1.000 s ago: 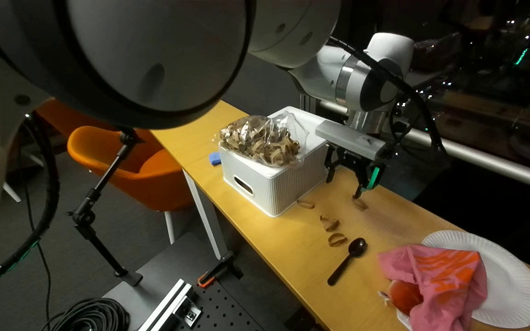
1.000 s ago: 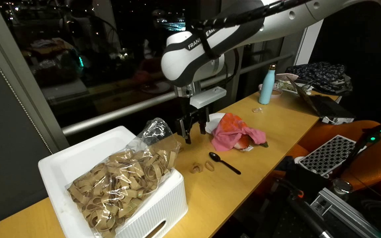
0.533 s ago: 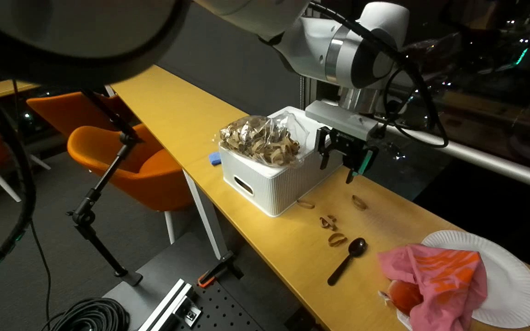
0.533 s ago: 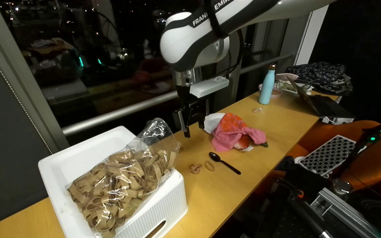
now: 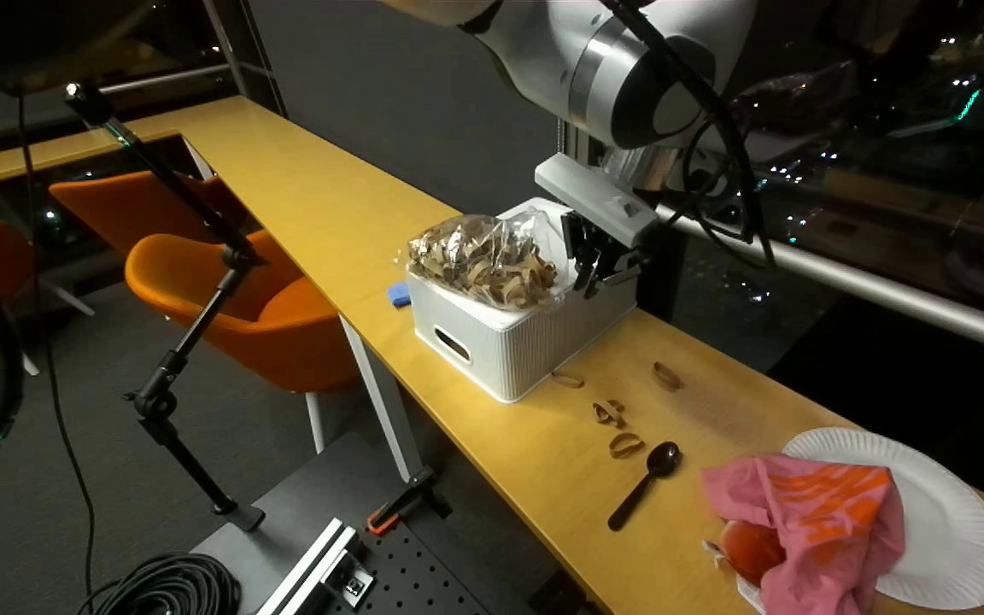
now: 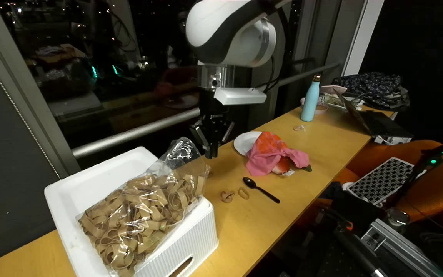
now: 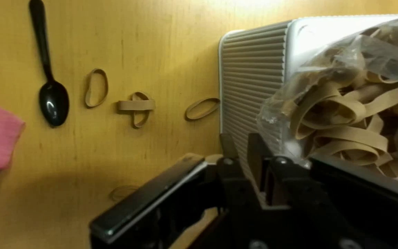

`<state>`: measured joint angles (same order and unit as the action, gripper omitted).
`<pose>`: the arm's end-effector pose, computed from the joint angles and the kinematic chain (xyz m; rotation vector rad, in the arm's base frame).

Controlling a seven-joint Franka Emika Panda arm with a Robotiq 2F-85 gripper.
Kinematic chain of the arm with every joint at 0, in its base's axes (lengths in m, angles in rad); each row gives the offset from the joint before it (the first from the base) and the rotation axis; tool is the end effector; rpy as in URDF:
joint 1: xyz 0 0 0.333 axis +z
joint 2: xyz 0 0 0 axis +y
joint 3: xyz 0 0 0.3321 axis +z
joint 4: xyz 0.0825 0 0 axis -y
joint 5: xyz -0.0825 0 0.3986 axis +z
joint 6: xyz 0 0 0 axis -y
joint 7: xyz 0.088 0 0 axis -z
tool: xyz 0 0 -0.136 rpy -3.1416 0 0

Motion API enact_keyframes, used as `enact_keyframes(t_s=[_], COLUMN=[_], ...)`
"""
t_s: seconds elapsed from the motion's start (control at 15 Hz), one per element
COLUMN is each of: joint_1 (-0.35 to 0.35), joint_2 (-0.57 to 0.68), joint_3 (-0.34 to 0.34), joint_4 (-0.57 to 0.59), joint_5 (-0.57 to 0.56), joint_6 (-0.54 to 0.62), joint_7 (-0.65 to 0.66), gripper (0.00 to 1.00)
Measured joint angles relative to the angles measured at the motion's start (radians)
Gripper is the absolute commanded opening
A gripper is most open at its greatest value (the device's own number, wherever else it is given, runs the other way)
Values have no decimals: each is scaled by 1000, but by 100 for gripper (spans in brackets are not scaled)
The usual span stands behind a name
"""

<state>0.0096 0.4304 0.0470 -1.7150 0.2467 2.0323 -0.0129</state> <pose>0.6644 0.0554 0.3107 -2.9039 0.0822 0.1722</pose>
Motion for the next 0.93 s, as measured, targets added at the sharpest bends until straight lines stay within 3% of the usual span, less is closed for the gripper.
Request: enact_keyframes(t_s=[0.4,0.93], joint_1=[-2,-3], joint_2=[0,0], joint_3=[42,87], joint_4=[-71,-94], joint_5=[127,231], joint_6=[153,223], joint_7=[-55,-123], gripper=[0,0])
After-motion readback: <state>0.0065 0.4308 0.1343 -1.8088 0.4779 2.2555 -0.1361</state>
